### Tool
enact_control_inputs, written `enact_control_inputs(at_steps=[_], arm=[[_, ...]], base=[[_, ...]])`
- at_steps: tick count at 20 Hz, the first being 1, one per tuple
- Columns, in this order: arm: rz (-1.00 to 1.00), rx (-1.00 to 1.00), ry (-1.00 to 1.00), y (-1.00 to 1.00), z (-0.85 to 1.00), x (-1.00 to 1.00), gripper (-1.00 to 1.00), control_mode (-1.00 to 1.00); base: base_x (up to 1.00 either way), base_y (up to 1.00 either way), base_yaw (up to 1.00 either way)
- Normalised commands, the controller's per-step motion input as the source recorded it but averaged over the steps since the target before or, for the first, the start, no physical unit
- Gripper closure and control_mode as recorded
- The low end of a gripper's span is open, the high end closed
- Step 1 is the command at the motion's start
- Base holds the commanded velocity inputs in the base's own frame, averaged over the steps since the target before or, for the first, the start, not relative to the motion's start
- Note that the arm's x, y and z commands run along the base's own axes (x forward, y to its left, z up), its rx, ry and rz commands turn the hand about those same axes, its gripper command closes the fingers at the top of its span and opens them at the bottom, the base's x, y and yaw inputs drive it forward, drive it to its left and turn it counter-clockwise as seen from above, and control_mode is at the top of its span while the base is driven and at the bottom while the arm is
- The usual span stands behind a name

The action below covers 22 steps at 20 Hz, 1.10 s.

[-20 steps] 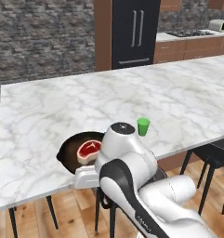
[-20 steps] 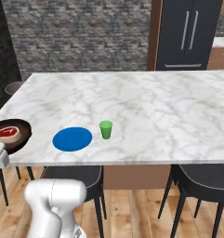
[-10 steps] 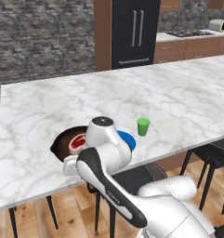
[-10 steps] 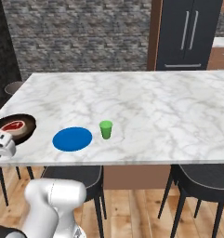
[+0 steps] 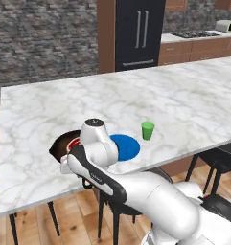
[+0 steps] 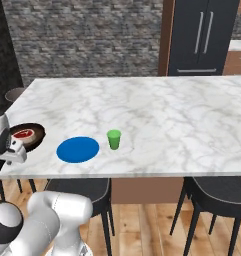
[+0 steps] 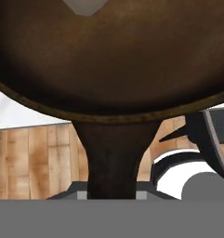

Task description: Pick up the pan with the steak in it and place it on the dining table. Then place the steak on the plate.

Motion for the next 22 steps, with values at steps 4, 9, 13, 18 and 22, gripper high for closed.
enact_control_inputs(at_steps=[4,9,13,18,22], arm=[[0.0,-0.02,0.02,0.09,-0.27,0.04,1.0,-1.0],[0.0,-0.05,0.01,0.23,-0.55,0.24,1.0,-1.0],[0.0,-0.02,0.01,0.22,-0.51,0.46,1.0,-1.0],[0.0,0.0,0.01,0.14,-0.35,0.61,1.0,-1.0],[0.0,-0.01,0.0,0.14,-0.21,0.29,1.0,-1.0]], base=[[0.0,0.0,0.0],[0.0,0.0,0.0],[0.0,0.0,0.0],[0.0,0.0,0.0],[0.0,0.0,0.0]])
